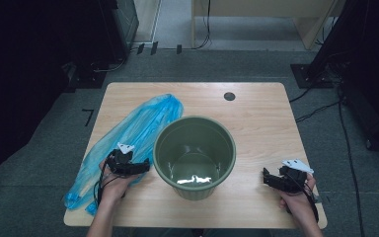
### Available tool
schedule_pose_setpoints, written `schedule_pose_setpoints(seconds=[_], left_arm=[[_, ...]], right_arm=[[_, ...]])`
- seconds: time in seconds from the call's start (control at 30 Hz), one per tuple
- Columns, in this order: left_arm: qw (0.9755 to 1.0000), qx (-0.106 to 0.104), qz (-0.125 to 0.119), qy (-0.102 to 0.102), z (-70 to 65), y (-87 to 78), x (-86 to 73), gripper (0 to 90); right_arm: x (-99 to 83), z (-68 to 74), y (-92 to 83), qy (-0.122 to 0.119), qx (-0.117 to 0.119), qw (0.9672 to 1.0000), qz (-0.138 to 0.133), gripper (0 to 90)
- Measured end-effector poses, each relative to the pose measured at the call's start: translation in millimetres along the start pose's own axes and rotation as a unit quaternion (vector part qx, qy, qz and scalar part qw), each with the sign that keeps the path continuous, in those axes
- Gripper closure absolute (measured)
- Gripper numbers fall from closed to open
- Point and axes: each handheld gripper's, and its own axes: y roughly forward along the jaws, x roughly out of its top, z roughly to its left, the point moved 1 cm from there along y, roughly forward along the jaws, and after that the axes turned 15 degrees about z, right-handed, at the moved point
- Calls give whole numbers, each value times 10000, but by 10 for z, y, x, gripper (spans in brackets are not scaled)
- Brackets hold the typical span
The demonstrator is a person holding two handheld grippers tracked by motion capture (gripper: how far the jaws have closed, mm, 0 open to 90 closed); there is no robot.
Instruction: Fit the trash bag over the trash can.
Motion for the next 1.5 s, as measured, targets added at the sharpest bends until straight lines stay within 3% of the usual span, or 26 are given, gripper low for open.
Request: schedule_pose_setpoints(seconds=[0.07, 0.17, 0.2, 0.27, 0.33, 0.47, 0.57, 0.7, 0.8, 0.97, 1.1, 1.23, 1.4, 1.5], left_arm=[[9999, -37, -109, 54, -12, -37, -26, 180], [9997, -36, -253, 15, -21, -57, -44, 470], [9994, -44, -343, 38, -31, -64, -62, 530], [9992, 15, -393, 43, -29, -69, -72, 711], [9989, 113, -448, 28, -20, -78, -79, 822], [9964, 245, -808, -94, 28, -219, -56, 889], [9917, 242, -1249, -204, 58, -410, -24, 893], [9819, 257, -1850, -330, 65, -698, 14, 894], [9718, 241, -2313, -389, 52, -926, 34, 894], [9552, 249, -2942, -210, 5, -1285, 41, 900], [9410, 240, -3372, -157, -54, -1517, 28, 900], [9293, 97, -3687, -198, -88, -1700, 12, 900], [9082, 35, -4168, -380, -118, -1941, -15, 900], [8979, 66, -4393, -285, -160, -2112, -4, 900]], right_arm=[[0, 1, 0, -2, -4, 10000, 1, 105], [0, 2, 1, 1, -4, 10000, 0, 105], [0, 2, 1, 0, -5, 10000, 0, 105], [0, 2, 0, 0, -5, 10000, 1, 105], [0, 1, 0, -2, -5, 10000, 1, 105], [1, 2, 0, 2, -5, 10000, 2, 105], [1, 2, 0, 1, -6, 10000, 2, 105], [2, 4, 1, 10, -10, 10000, 2, 104], [2, 5, 2, 19, -12, 10000, 1, 104], [2, 5, 2, 17, -13, 10000, 1, 104], [2, 5, 2, 21, -13, 10000, 0, 104], [2, 5, 2, 21, -12, 10000, 0, 104], [2, 5, 2, 21, -13, 10000, 0, 104], [2, 4, 1, 10, -15, 10000, 3, 104]])
